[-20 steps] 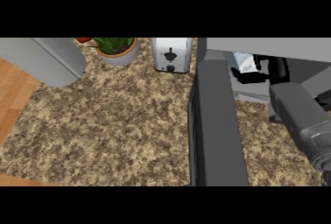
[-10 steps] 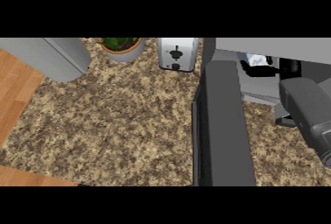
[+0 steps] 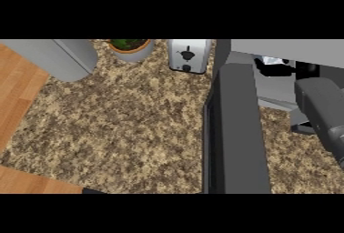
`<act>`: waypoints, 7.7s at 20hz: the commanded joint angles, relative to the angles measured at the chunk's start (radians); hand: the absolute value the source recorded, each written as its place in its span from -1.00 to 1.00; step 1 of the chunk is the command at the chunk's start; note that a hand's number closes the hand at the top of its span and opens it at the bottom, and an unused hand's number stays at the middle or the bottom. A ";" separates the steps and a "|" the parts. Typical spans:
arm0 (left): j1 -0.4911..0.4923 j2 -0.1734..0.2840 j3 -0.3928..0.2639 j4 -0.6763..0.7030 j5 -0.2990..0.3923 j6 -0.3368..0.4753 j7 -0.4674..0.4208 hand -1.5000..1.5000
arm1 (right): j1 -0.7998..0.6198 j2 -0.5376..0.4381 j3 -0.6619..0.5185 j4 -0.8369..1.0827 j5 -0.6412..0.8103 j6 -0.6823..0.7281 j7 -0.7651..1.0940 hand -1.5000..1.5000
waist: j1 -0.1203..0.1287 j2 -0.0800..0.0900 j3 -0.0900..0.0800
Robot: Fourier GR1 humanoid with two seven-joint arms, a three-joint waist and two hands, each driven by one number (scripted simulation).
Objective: Pick up the milk, place it into the microwave and close the microwave
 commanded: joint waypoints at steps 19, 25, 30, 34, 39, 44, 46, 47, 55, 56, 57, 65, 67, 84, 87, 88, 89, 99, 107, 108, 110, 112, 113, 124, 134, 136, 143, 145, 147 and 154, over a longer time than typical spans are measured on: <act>-0.067 0.038 0.008 0.036 -0.050 0.018 0.025 -1.00 | -0.067 0.068 0.025 0.033 0.029 0.104 0.027 -1.00 | 0.027 -0.004 -0.004; -0.092 0.051 0.004 0.032 -0.062 0.024 0.037 -1.00 | -0.128 0.133 0.053 0.042 0.060 0.003 0.109 -1.00 | 0.023 -0.012 -0.006; -0.091 0.050 -0.017 0.079 -0.075 0.009 0.046 -1.00 | -0.190 0.167 0.038 0.032 0.049 -0.035 0.165 -1.00 | 0.009 -0.017 -0.008; -0.110 0.061 -0.015 0.083 -0.072 0.015 0.056 -1.00 | -0.208 0.209 0.039 0.017 0.056 -0.045 0.144 -1.00 | -0.001 -0.021 -0.006; -0.096 0.038 -0.045 0.093 -0.084 0.001 0.053 -1.00 | -0.191 0.226 0.002 0.001 0.028 -0.088 0.116 -1.00 | -0.021 -0.031 -0.007; -0.067 0.006 -0.066 0.110 -0.117 -0.013 0.040 -1.00 | -0.146 0.185 -0.025 -0.010 0.011 -0.082 0.074 -1.00 | -0.064 -0.049 -0.008; -0.071 0.004 -0.078 0.128 -0.127 -0.021 0.041 -1.00 | -0.144 0.182 -0.025 -0.010 0.012 -0.074 0.068 -1.00 | -0.072 -0.050 -0.009; -0.043 0.001 -0.082 0.109 -0.129 -0.041 0.036 -1.00 | -0.130 0.169 0.000 0.005 0.039 -0.052 0.063 -1.00 | -0.060 -0.051 -0.009; -0.050 -0.057 -0.184 0.143 -0.203 -0.105 -0.016 -1.00 | -0.055 0.136 -0.036 0.007 0.002 0.086 0.007 -1.00 | -0.101 -0.062 -0.009; -0.061 -0.081 -0.209 0.138 -0.223 -0.092 -0.016 -1.00 | -0.039 0.126 -0.037 0.005 0.001 0.107 -0.007 -1.00 | -0.112 -0.065 -0.008; -0.062 -0.075 -0.217 0.160 -0.250 -0.122 -0.036 -1.00 | -0.011 0.143 -0.060 -0.001 -0.026 0.171 -0.056 -1.00 | -0.112 -0.062 -0.008; -0.082 -0.092 -0.365 0.225 -0.368 -0.175 0.006 -1.00 | 0.055 0.181 -0.109 0.003 -0.095 0.458 -0.108 -1.00 | -0.159 -0.085 -0.009; -0.125 -0.099 -0.377 0.243 -0.407 -0.158 0.016 -1.00 | 0.088 0.203 -0.112 0.002 -0.104 0.519 -0.127 -1.00 | -0.174 -0.091 -0.009; -0.373 -0.188 -0.476 0.531 -0.723 -0.038 -0.114 1.00 | 0.533 0.239 -0.002 -0.204 -0.091 0.621 -0.215 -1.00 | -0.248 -0.120 -0.015; -0.374 -0.165 -0.460 0.609 -0.758 -0.067 -0.158 1.00 | 0.649 0.241 0.022 -0.293 -0.095 0.640 -0.226 -1.00 | -0.249 -0.120 -0.015; -0.441 -0.188 -0.499 0.616 -0.778 -0.002 -0.116 1.00 | 0.684 0.246 0.021 -0.326 -0.104 0.632 -0.251 -1.00 | -0.251 -0.118 -0.015; -0.436 -0.188 -0.529 0.672 -0.832 0.025 -0.185 1.00 | 0.695 0.221 0.017 -0.349 -0.112 0.646 -0.234 -1.00 | -0.263 -0.120 -0.016; -0.565 -0.189 -0.667 0.897 -0.915 0.133 -0.268 1.00 | 1.100 0.152 0.032 -0.710 -0.228 0.798 -0.256 -1.00 | -0.266 -0.112 -0.017; -0.719 -0.189 -0.918 1.046 -0.840 0.394 -0.304 1.00 | 1.235 0.073 0.027 -1.010 -0.392 0.922 -0.152 -1.00 | -0.258 -0.106 -0.015; -0.710 -0.189 -0.969 1.041 -0.821 0.394 -0.300 1.00 | 1.242 0.087 0.049 -1.036 -0.400 0.935 -0.156 -1.00 | -0.259 -0.106 -0.015; -0.720 -0.189 -1.026 1.078 -0.808 0.395 -0.263 1.00 | 1.276 0.072 0.070 -1.093 -0.435 0.978 -0.130 -1.00 | -0.263 -0.106 -0.015; -0.765 -0.189 -1.073 1.077 -0.753 0.431 -0.213 1.00 | 1.271 0.084 0.088 -1.173 -0.495 0.992 -0.065 -1.00 | -0.263 -0.106 -0.015; -0.780 -0.189 -1.123 1.068 -0.701 0.497 -0.187 1.00 | 1.270 0.068 0.091 -1.189 -0.517 1.014 -0.061 -1.00 | -0.282 -0.105 -0.015; -0.994 -0.188 -1.358 1.136 -0.514 0.851 -0.163 1.00 | 1.292 0.045 0.184 -1.489 -0.683 0.996 0.159 -1.00 | -0.324 -0.095 -0.017; -1.151 -0.188 -1.353 1.177 -0.341 1.081 -0.176 1.00 | 1.284 -0.008 0.230 -1.628 -0.766 0.992 0.306 -1.00 | -0.372 -0.079 -0.018; -1.182 -0.188 -1.328 1.193 -0.308 1.109 -0.177 1.00 | 1.296 -0.026 0.224 -1.678 -0.787 0.995 0.323 -1.00 | -0.399 -0.080 -0.020; -1.316 -0.189 -1.291 1.296 -0.221 1.186 -0.195 1.00 | 1.280 -0.030 0.231 -1.713 -0.834 0.953 0.388 -1.00 | -0.416 -0.065 -0.018; -1.353 -0.189 -1.282 1.309 -0.200 1.206 -0.208 1.00 | 1.275 -0.041 0.228 -1.725 -0.855 0.949 0.407 -1.00 | -0.426 -0.063 -0.018; -1.405 -0.189 -1.249 1.349 -0.166 1.201 -0.196 1.00 | 1.284 -0.041 0.237 -1.727 -0.860 0.958 0.409 -1.00 | -0.434 -0.059 -0.016; -1.460 -0.189 -1.204 1.443 -0.064 1.187 -0.252 1.00 | 1.268 -0.077 0.216 -1.766 -0.909 0.938 0.459 -1.00 | -0.452 -0.046 -0.017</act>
